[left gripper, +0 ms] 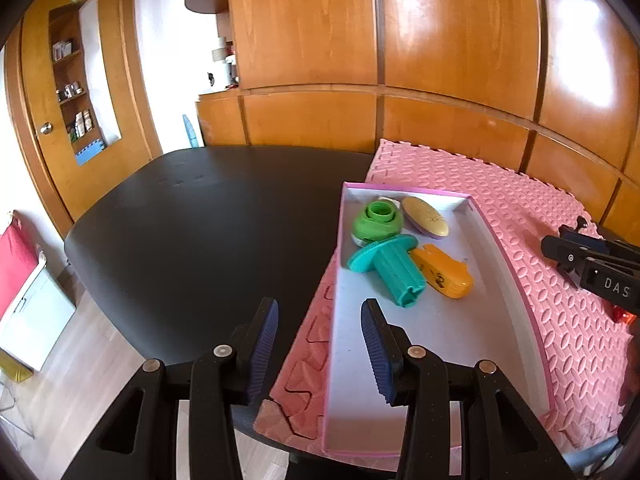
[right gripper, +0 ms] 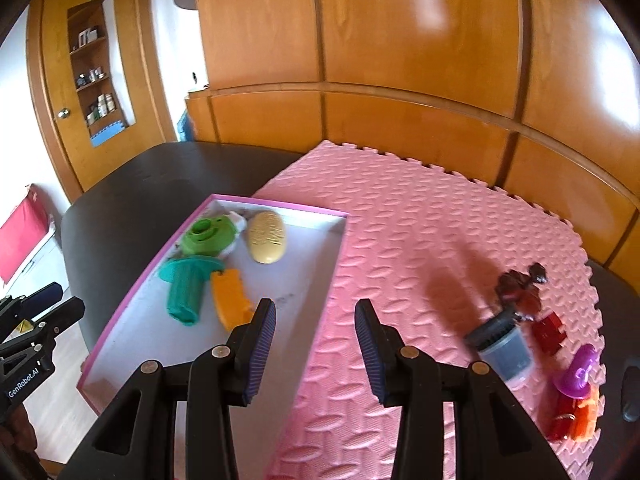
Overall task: Organize rigid objects
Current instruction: 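Move the left gripper to the dark clear jar and grasp it while the right gripper approaches the purple toy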
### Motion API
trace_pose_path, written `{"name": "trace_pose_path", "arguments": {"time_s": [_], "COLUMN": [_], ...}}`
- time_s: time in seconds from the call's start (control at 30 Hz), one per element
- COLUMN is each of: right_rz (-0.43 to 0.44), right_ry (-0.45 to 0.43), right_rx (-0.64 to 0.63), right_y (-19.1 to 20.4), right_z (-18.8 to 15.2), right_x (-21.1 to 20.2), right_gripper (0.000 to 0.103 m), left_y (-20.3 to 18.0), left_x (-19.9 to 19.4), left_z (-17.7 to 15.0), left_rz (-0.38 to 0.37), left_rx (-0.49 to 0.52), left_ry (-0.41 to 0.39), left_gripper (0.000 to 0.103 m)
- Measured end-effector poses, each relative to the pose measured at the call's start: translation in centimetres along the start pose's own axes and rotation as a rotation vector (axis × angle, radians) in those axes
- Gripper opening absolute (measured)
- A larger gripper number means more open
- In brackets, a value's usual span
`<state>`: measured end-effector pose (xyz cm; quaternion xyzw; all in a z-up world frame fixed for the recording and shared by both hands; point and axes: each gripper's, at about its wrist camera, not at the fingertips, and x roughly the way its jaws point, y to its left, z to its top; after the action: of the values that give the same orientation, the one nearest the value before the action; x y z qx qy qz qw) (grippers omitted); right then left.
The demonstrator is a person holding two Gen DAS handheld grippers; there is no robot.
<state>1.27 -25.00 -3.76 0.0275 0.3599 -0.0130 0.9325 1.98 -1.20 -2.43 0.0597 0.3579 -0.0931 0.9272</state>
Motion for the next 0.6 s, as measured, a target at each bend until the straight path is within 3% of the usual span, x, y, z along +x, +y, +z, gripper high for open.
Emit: {"name": "trace_pose_path", "arguments": {"time_s": [0.6], "right_rz": [-0.157], "right_ry": [-0.014], "right_rx": [0.065], "right_y": [-8.6], "right_z": [-1.4], "right_x": [-2.8], "right_gripper": [0.041], "left_y": [-3.8], "left_x": [-0.1], "left_z": [0.2], "left_rz": [-0.053], "left_rx": [0.098], "left_ry": [0.003], "left_gripper": [0.044]}}
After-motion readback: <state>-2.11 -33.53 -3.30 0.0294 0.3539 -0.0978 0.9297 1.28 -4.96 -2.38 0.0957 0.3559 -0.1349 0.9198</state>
